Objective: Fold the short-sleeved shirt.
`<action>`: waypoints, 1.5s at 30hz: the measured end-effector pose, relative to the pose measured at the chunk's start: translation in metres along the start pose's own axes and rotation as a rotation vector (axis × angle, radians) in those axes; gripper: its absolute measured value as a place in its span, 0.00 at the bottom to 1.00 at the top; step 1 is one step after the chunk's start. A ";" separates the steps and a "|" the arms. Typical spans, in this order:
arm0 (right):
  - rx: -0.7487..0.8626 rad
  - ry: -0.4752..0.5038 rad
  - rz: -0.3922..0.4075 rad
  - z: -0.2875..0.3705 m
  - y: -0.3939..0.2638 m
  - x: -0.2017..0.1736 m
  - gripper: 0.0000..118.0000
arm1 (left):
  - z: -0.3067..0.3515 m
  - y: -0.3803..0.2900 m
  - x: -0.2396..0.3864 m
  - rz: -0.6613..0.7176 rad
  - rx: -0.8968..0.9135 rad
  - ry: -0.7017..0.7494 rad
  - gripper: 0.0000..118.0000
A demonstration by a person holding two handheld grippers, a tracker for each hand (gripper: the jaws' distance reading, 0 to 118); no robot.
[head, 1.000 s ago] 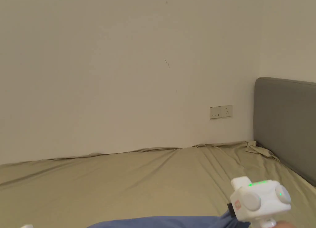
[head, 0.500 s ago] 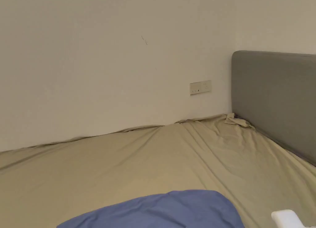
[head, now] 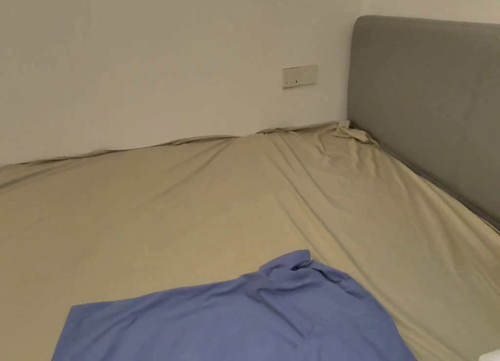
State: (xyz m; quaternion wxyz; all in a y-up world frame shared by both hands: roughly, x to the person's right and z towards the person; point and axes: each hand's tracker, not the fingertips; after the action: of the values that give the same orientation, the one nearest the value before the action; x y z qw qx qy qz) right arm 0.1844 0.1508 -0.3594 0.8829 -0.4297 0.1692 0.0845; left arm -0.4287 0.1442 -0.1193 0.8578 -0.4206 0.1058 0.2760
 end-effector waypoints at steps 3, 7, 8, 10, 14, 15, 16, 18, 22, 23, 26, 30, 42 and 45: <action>-0.047 -0.023 0.028 -0.032 -0.019 -0.006 0.04 | -0.032 -0.016 -0.012 0.057 -0.064 0.058 0.04; -0.174 -0.056 -0.036 -0.060 -0.025 -0.003 0.59 | -0.054 -0.023 -0.015 0.069 -0.064 0.207 0.53; -0.194 -0.069 -0.070 -0.061 -0.024 0.003 0.95 | -0.050 -0.019 -0.015 0.068 -0.057 0.245 0.94; -0.101 -0.033 -0.132 -0.040 -0.010 0.011 1.00 | -0.014 -0.006 -0.003 0.057 0.101 0.157 0.98; 0.104 -0.010 -0.199 0.013 0.043 0.010 0.99 | 0.034 0.027 0.027 0.053 0.286 0.085 1.00; 0.127 0.000 -0.203 0.022 0.053 0.004 0.92 | 0.042 0.030 0.036 0.033 0.281 0.059 1.00; 0.153 0.012 -0.197 0.032 0.060 -0.004 0.75 | 0.047 0.028 0.046 0.016 0.247 0.047 1.00; 0.188 0.044 -0.154 0.041 0.064 -0.024 0.02 | 0.053 0.007 0.077 -0.047 0.272 0.039 0.53; 0.218 0.230 -0.074 0.048 0.050 -0.070 0.02 | 0.033 -0.023 0.087 -0.128 0.177 0.060 0.00; 0.207 0.257 -0.059 0.048 0.046 -0.082 0.02 | 0.028 -0.029 0.084 -0.107 0.151 0.025 0.00; 0.186 0.312 0.019 0.050 0.036 -0.102 0.02 | 0.009 -0.043 0.050 -0.090 0.141 0.125 0.10; 0.183 0.343 0.033 0.049 0.035 -0.107 0.02 | -0.038 -0.046 0.023 -0.156 -0.077 0.340 1.00; 0.075 0.140 -0.083 0.027 0.023 -0.033 0.02 | -0.029 -0.042 0.023 0.024 0.076 -0.011 0.02; -0.009 0.117 -0.137 0.010 0.020 -0.008 0.76 | -0.014 -0.026 0.036 -0.096 0.049 0.020 0.02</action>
State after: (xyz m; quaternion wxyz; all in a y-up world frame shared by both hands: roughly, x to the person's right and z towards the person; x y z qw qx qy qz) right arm 0.1735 0.1713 -0.3648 0.8733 -0.4484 0.1904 -0.0004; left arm -0.3841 0.1344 -0.1257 0.8789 -0.4068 0.1009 0.2277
